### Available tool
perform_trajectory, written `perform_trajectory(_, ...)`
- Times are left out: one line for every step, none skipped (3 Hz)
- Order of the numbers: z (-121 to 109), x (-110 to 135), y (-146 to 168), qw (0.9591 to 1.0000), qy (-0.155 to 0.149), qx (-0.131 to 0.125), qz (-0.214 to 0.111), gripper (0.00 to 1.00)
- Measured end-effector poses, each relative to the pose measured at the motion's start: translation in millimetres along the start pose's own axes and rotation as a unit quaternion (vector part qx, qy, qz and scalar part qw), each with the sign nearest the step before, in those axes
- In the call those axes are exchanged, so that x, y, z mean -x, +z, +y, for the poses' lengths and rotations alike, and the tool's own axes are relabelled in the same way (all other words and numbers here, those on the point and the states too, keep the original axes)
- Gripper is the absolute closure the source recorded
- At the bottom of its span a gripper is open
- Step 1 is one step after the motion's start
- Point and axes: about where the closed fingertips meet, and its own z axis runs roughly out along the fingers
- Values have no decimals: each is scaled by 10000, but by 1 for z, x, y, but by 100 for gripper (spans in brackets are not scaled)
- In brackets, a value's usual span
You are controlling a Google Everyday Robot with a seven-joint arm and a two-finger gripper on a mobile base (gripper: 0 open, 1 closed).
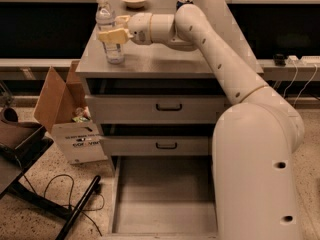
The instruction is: Place blue plastic bottle into bottom drawer
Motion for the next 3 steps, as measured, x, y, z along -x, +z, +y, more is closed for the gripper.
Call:
perform_trajectory(12, 14, -15, 9999, -98, -69, 18, 100)
perform_trajectory(61, 70, -70, 9973, -544, -481, -96, 100)
perform_trajectory(113, 67, -109, 9943, -525, -890, -257, 100)
